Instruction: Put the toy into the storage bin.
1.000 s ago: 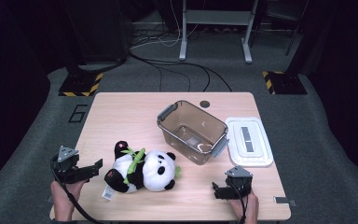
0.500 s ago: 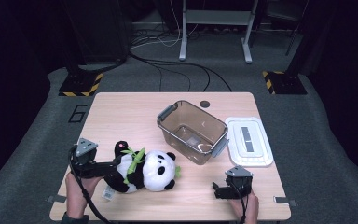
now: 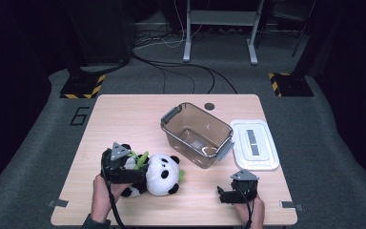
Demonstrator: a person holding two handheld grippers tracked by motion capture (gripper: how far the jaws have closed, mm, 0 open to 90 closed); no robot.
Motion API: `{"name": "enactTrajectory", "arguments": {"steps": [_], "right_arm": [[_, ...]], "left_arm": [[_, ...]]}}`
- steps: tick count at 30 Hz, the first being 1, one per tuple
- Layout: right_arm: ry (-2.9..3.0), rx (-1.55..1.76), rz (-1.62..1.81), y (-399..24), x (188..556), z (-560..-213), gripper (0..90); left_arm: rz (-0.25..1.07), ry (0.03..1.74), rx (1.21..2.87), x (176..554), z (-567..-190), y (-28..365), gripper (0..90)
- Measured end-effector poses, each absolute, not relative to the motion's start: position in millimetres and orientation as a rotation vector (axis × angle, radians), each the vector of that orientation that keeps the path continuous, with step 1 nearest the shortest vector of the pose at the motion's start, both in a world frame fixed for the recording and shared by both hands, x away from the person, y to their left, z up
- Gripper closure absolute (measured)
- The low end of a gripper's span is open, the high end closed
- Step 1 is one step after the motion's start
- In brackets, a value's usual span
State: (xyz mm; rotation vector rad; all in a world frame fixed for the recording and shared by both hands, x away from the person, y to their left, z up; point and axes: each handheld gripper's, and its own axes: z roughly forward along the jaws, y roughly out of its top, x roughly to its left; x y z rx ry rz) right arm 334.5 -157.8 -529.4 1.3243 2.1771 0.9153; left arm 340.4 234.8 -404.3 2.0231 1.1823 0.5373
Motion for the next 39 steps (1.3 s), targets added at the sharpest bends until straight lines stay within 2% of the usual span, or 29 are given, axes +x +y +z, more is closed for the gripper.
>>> {"name": "enactTrajectory", "arguments": {"steps": [1, 6, 13, 24, 28, 39], "right_arm": [[2.179, 1.324, 0.916, -157.8, 334.5, -529.4, 0.8], [2.179, 1.315, 0.916, -157.6, 334.3, -529.4, 0.7], [2.176, 1.317, 0.916, -157.4, 334.3, -529.5, 0.7], [2.18, 1.319, 0.918, -157.7, 334.2, -529.4, 0.8], [2.177, 1.321, 0.92, -157.5, 334.2, -529.5, 0.9], [2.183, 1.329, 0.92, -158.2, 334.5, -529.4, 0.8]], "left_arm": [[0.534, 1.177, 2.033, 341.4, -406.5, 232.8, 15.0], [0.534, 1.223, 2.067, 345.4, -416.2, 226.0, 23.3], [0.606, 1.292, 2.06, 349.8, -427.7, 224.7, 40.6], [0.665, 1.255, 2.094, 348.0, -441.1, 220.3, 68.3], [0.66, 1.255, 2.059, 343.6, -442.4, 224.2, 72.2], [0.628, 1.177, 2.03, 336.8, -431.1, 235.9, 74.6]]}}
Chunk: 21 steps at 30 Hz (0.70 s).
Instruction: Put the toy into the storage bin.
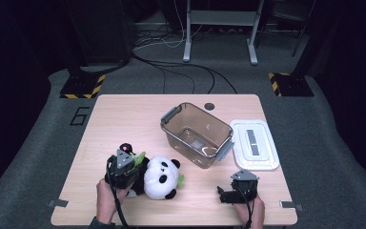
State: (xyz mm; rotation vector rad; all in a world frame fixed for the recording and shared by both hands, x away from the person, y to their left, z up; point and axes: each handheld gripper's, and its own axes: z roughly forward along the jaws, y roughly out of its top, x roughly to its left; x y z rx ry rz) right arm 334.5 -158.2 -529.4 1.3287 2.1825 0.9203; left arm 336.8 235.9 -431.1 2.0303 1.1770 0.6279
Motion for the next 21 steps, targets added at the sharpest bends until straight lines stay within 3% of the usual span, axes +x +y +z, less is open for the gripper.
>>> {"name": "enactTrajectory", "arguments": {"steps": [21], "right_arm": [[2.179, 1.352, 0.925, -159.2, 335.7, -529.6, 0.8]], "left_arm": [[0.581, 1.06, 1.984, 340.4, -394.9, 249.1, 74.7]]}}
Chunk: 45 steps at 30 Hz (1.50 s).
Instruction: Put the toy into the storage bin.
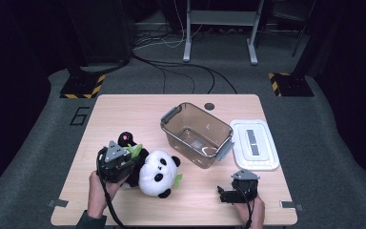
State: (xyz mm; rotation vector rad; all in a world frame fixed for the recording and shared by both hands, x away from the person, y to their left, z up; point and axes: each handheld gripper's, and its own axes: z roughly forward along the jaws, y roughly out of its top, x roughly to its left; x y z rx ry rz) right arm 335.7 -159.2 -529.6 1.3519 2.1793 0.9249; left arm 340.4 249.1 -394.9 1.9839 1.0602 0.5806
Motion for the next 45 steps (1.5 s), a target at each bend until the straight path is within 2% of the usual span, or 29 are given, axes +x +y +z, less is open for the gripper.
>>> {"name": "enactTrajectory", "arguments": {"steps": [45], "right_arm": [[2.174, 1.357, 0.921, -159.9, 336.6, -529.7, 0.9]], "left_arm": [[0.492, 0.824, 1.94, 375.3, -314.6, 233.8, 74.5]]}}
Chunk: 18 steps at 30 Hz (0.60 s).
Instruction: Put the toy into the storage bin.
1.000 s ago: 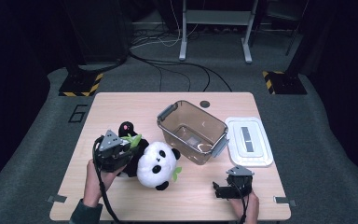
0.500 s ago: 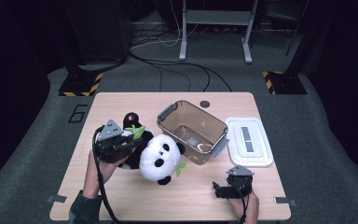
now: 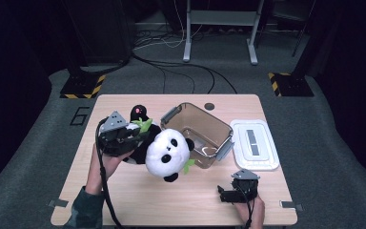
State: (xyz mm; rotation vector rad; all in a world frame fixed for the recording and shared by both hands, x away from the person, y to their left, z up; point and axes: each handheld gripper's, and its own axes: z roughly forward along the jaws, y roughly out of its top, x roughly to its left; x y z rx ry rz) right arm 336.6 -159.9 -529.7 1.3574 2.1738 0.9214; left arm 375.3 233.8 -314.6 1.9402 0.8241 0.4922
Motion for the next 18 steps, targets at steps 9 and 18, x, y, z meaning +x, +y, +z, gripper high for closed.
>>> {"name": "enactTrajectory", "arguments": {"steps": [9, 18], "right_arm": [[2.173, 1.359, 0.921, -159.9, 336.6, -529.7, 1.0], [2.172, 1.359, 0.921, -159.9, 336.6, -529.7, 0.9]], "left_arm": [[0.498, 0.793, 1.933, 386.4, -298.6, 224.9, 74.6], [0.475, 0.768, 1.941, 399.8, -291.9, 214.9, 74.5]]}}
